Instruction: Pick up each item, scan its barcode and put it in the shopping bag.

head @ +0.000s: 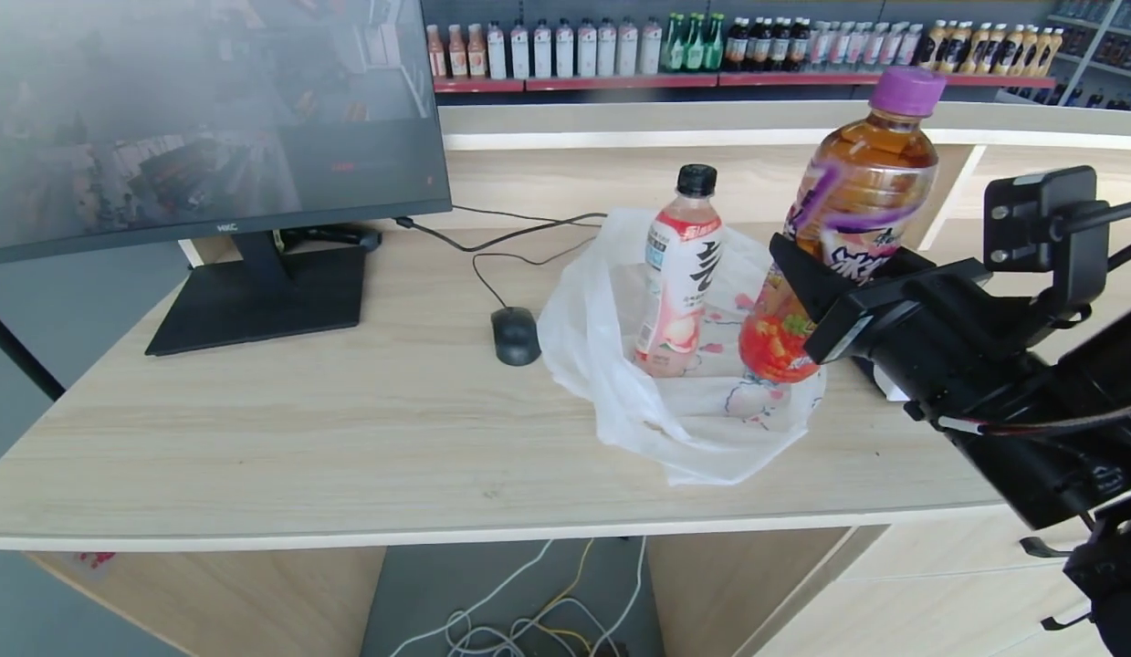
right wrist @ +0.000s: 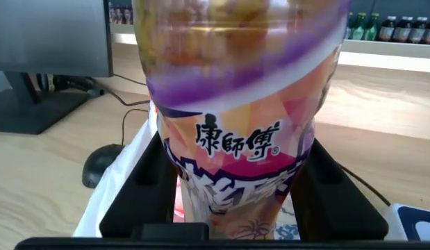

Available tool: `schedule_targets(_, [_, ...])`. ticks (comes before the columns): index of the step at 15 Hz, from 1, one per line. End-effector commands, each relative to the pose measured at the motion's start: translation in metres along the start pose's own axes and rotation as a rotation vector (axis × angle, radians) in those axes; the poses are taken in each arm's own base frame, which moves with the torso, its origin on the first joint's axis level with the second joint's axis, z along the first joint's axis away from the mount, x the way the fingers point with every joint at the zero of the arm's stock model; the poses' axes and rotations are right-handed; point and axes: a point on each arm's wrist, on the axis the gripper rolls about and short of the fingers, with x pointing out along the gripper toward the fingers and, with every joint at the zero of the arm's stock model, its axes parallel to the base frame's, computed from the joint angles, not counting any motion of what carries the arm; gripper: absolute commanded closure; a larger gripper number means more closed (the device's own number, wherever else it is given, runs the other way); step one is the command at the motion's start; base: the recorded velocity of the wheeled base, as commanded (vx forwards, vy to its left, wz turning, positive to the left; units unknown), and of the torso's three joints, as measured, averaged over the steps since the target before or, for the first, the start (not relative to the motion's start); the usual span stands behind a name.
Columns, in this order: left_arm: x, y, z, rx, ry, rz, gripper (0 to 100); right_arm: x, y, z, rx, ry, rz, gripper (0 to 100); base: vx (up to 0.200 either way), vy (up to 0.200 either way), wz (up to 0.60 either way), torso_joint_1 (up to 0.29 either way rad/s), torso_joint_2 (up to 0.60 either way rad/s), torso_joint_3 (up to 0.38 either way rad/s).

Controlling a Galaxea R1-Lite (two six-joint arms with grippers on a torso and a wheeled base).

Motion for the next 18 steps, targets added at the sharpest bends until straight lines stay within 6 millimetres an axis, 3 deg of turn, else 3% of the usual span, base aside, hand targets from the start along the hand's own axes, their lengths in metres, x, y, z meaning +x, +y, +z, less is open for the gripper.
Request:
schedule_targets(1, [0.000, 0.000, 0.000, 0.001, 0.000, 0.000, 0, -0.001, -0.004, -0.006, -0.010, 0.022, -0.016, 100, 0.000, 0.000, 0.00, 0.000, 0.00, 0.000])
schedule_targets(12, [0.000, 0.000, 0.000, 0.001, 0.002, 0.000, 0, 0.012, -0.015, -0.028, -0.025, 0.065, -0.057, 100, 0.000, 0.000, 0.00, 0.000, 0.00, 0.000])
schedule_targets(18, [0.000, 0.000, 0.000, 0.000, 0.000, 0.000, 0, 0.038, -0.016, -0.044, -0.034, 0.063, -0.076, 100, 0.000, 0.000, 0.00, 0.000, 0.00, 0.000])
